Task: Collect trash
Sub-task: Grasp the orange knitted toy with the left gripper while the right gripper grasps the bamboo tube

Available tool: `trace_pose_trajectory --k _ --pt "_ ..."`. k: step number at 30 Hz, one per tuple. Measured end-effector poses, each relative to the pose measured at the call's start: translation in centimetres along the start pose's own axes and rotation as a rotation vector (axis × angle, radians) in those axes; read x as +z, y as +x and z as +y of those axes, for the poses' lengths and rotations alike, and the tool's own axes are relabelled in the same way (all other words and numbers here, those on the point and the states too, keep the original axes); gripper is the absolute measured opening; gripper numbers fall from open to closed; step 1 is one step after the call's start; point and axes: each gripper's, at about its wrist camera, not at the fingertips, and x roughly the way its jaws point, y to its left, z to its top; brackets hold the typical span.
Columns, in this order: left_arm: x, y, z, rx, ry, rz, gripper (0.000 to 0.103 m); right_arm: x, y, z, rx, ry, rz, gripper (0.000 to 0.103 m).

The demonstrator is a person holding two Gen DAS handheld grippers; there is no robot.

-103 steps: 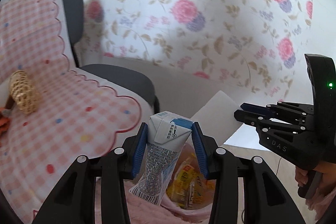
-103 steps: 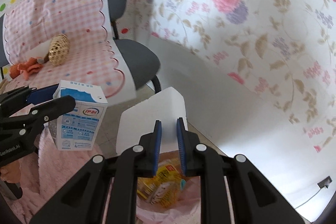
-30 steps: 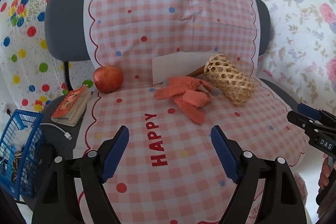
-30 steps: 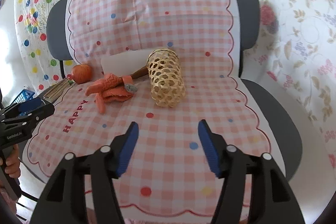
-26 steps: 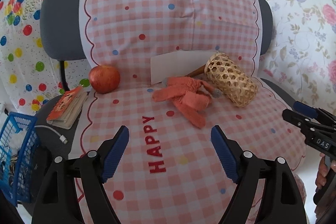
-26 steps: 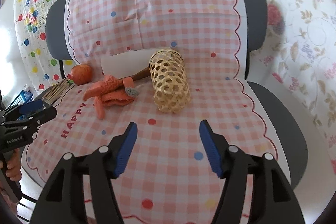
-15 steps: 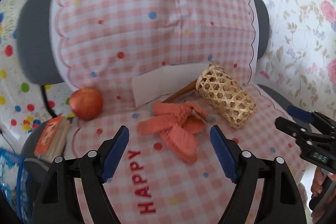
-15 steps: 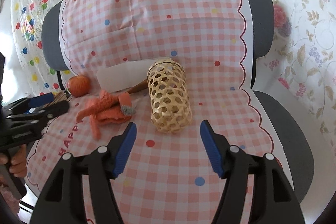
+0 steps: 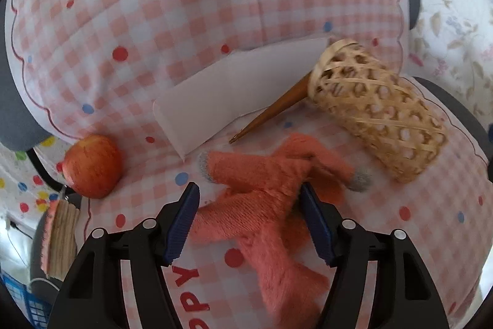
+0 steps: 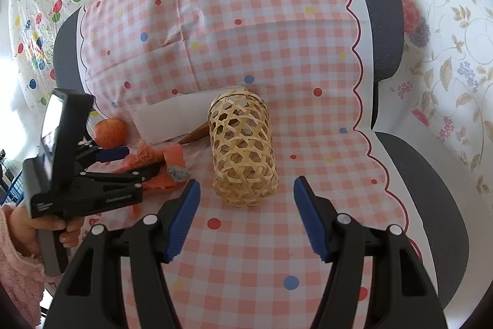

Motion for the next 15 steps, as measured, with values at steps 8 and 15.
trace_pose_trajectory --k 8,15 --pt "-1.0 -4.9 3.2 -0.146 -0.182 -0.107 0.015 0.1 -0.6 0.0 -0.011 -0.005 -0.009 0.062" --pt "-2.2 -10.7 5.0 -0.15 -0.287 -0.203 0.015 0.7 0.5 0.6 0.007 -0.02 0.002 0.071"
